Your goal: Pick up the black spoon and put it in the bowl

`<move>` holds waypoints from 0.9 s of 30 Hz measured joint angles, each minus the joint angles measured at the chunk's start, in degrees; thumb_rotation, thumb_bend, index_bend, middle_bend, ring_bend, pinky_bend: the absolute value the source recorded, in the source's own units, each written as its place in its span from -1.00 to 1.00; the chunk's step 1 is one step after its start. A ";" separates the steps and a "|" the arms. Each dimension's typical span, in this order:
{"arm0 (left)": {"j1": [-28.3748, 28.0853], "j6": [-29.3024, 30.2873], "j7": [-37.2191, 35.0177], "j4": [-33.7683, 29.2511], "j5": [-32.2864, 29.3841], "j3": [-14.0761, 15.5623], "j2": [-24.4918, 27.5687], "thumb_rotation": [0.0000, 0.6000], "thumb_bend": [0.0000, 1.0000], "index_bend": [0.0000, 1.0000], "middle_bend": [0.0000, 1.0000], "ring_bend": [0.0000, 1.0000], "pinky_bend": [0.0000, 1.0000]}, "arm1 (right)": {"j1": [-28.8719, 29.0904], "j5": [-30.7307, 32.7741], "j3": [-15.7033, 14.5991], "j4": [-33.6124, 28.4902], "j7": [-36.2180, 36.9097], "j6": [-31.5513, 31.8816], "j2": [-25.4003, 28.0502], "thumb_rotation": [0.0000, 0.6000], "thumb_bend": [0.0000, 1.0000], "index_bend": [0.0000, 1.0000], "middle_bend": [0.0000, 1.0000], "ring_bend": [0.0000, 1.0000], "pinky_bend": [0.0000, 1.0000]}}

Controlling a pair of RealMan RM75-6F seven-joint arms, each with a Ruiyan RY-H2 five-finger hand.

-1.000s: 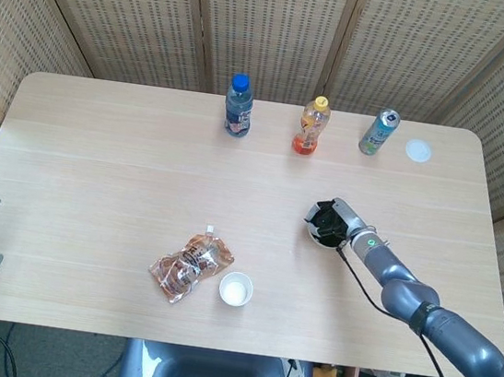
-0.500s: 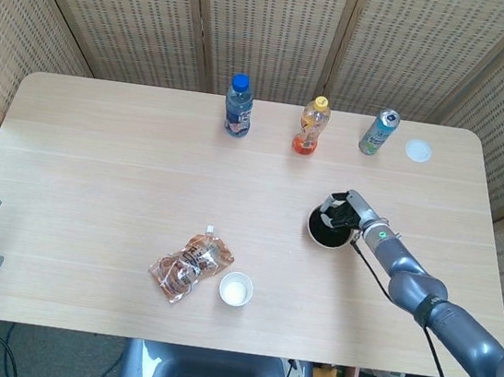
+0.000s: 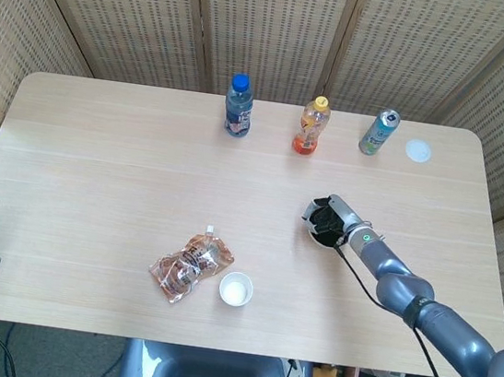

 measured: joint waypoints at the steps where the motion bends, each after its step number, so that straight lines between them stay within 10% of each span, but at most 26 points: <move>1: -0.02 0.02 -0.10 0.04 0.10 0.00 -0.02 1.00 -0.37 -1.00 -1.00 -1.00 -1.00 | -0.35 -0.27 -0.08 -0.83 -0.22 0.43 0.35 1.00 -0.05 0.40 0.97 1.00 1.00; 9: -0.09 0.39 -0.28 -0.02 0.68 -0.04 -0.06 1.00 -0.37 -1.00 -1.00 -1.00 -1.00 | -2.46 -1.35 -1.88 -4.88 -1.57 3.96 2.89 1.00 -0.98 0.03 1.00 1.00 1.00; 20: 0.02 1.00 0.05 -0.87 1.09 -0.08 0.47 1.00 -0.37 -1.00 -1.00 -1.00 -1.00 | -3.99 -1.59 -2.83 -9.77 -2.48 10.67 5.20 1.00 -1.00 -0.09 0.82 0.98 1.00; 27: 0.20 1.35 -0.04 -1.05 1.12 -0.15 0.89 1.00 -0.37 -1.00 -1.00 -1.00 -1.00 | -7.18 -4.02 -4.04 -13.45 -8.11 25.61 6.05 1.00 -0.76 -0.09 0.29 0.47 0.79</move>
